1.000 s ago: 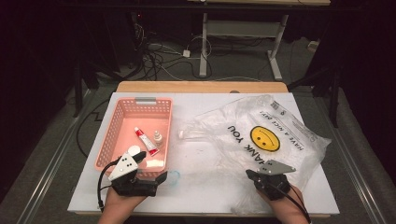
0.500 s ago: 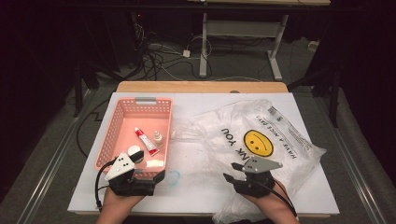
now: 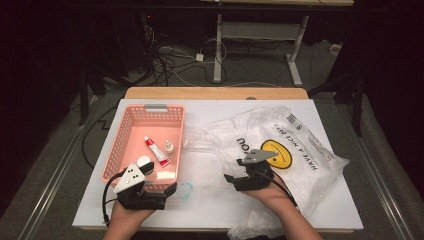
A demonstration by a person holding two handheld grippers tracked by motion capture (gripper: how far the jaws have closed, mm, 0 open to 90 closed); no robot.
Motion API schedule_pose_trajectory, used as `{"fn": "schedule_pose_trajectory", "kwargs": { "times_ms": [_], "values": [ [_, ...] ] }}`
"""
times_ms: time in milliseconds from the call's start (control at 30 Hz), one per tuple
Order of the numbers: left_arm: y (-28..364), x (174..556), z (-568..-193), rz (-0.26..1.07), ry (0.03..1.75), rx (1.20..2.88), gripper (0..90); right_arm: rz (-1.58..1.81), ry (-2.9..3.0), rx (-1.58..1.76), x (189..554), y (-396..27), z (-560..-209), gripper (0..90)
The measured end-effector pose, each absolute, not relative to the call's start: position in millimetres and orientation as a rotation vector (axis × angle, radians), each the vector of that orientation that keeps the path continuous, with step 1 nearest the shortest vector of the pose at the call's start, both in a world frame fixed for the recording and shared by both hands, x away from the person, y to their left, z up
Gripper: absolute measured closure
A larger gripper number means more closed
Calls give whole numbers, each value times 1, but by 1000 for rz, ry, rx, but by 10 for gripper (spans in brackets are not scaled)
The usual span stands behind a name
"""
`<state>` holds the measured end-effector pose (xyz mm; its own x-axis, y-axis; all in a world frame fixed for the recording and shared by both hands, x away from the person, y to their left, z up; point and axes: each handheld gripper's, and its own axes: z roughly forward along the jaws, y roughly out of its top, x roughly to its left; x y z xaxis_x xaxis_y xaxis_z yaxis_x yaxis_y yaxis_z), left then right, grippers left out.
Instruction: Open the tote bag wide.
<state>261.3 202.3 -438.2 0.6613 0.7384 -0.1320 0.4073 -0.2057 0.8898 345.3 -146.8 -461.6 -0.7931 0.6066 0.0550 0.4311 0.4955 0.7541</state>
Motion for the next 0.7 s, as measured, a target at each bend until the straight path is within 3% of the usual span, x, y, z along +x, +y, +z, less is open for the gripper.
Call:
{"fn": "schedule_pose_trajectory", "kwargs": {
  "times_ms": [233,400,700],
  "values": [
    [203,257,-436,406,907,1834,0,1036,2608,856,346,-134,-484,309],
    [203,257,-436,403,908,1834,0,1057,2569,867,344,-138,-482,380],
    [202,258,-436,399,904,1838,0,1025,2550,864,342,-141,-485,429]
  ]
}}
